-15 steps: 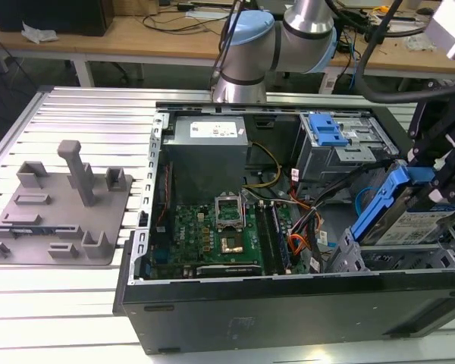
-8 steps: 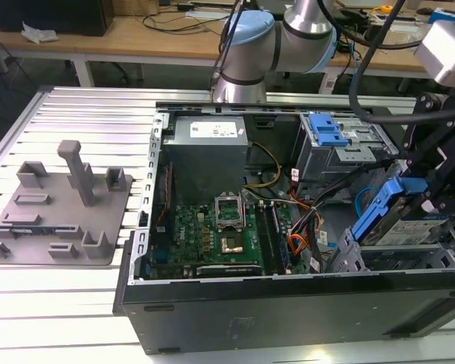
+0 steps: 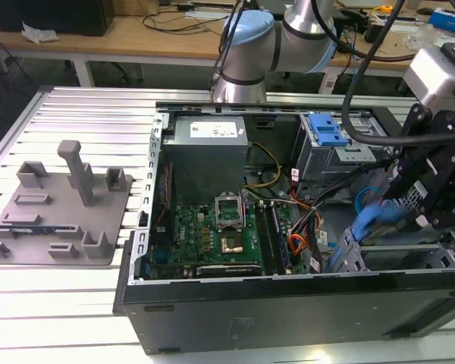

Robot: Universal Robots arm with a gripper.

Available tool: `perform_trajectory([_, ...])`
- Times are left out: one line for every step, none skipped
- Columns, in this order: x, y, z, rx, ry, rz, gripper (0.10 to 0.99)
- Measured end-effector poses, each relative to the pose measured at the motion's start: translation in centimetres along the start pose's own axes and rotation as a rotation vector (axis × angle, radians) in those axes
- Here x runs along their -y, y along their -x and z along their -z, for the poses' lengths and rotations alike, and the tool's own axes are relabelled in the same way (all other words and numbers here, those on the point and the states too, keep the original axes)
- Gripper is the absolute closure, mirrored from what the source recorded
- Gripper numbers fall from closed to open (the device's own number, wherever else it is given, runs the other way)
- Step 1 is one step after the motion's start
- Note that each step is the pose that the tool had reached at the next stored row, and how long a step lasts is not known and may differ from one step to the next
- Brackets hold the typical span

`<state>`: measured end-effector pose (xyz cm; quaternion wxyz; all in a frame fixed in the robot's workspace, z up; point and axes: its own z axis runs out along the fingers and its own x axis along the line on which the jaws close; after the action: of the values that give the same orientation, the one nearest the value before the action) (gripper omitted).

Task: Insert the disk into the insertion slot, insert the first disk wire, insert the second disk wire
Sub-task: 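Insert the disk into the insertion slot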

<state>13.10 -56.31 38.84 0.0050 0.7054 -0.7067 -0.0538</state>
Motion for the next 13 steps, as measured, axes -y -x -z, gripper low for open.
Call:
perform_trajectory([0.00,0.00,-0.01,0.0001,0.000,0.000,0.584])
perform_trajectory([0.00,0.01,-0.01,0.0001,0.000,0.000,0.573])
perform_trajectory([0.00,0.00,-0.02,0.0000,0.000,0.000,0.510])
perform_trajectory([0.00,0.00,-0.02,0.0000,0.000,0.000,0.510])
perform_trajectory([0.00,0.00,-0.02,0.0000,0.000,0.000,0.510])
perform_trajectory([0.00,0.00,-0.02,0.0001,0.000,0.000,0.510])
perform_trajectory([0.00,0.00,-0.02,0.0001,0.000,0.000,0.510])
perform_trajectory([0.00,0.00,-0.02,0.0000,0.000,0.000,0.510])
perform_trajectory([0.00,0.00,-0.02,0.0001,0.000,0.000,0.510])
perform_trajectory([0.00,0.00,-0.02,0.0001,0.000,0.000,0.510])
perform_trajectory([0.00,0.00,-0.02,0.0001,0.000,0.000,0.510])
perform_trajectory([0.00,0.00,-0.02,0.0000,0.000,0.000,0.510])
perform_trajectory([0.00,0.00,-0.02,0.0000,0.000,0.000,0.510])
